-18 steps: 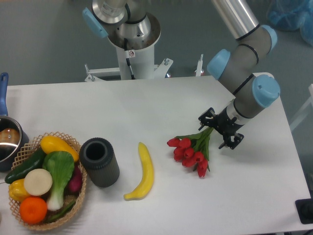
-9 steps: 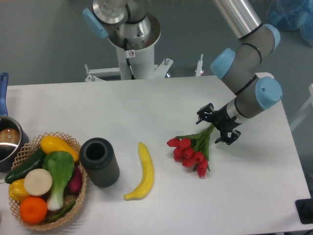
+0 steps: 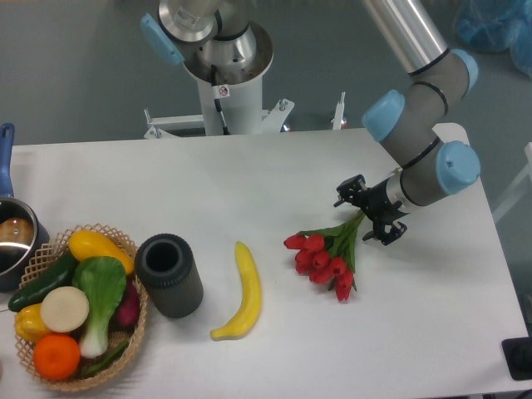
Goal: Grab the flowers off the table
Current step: 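Align the gripper over the stems and close it around them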
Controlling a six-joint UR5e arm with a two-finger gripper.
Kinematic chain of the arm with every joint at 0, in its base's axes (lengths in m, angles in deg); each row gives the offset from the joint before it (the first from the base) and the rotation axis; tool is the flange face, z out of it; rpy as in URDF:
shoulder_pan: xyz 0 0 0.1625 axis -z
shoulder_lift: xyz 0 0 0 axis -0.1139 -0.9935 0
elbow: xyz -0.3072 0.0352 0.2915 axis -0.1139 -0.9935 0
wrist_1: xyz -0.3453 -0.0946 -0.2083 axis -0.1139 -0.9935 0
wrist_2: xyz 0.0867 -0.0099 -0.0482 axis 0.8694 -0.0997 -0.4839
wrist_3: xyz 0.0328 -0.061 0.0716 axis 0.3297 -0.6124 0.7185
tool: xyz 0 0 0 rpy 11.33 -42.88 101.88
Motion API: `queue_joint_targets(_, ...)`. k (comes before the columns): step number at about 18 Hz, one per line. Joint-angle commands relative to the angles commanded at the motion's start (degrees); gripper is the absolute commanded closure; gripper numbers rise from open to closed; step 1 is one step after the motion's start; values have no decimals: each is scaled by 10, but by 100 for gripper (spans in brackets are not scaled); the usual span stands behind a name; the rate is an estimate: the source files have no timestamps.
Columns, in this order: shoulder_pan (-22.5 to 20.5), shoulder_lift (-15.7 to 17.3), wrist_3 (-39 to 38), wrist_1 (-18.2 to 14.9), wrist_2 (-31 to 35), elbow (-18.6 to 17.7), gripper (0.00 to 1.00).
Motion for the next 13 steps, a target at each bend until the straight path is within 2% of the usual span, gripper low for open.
queue_joint_targets(3,-1,1,4,-5,0,2,9)
queue_joint_targets(8,1,1,4,-5,0,2,34)
queue_joint_targets(13,2,0,4,-4,-1,3,42)
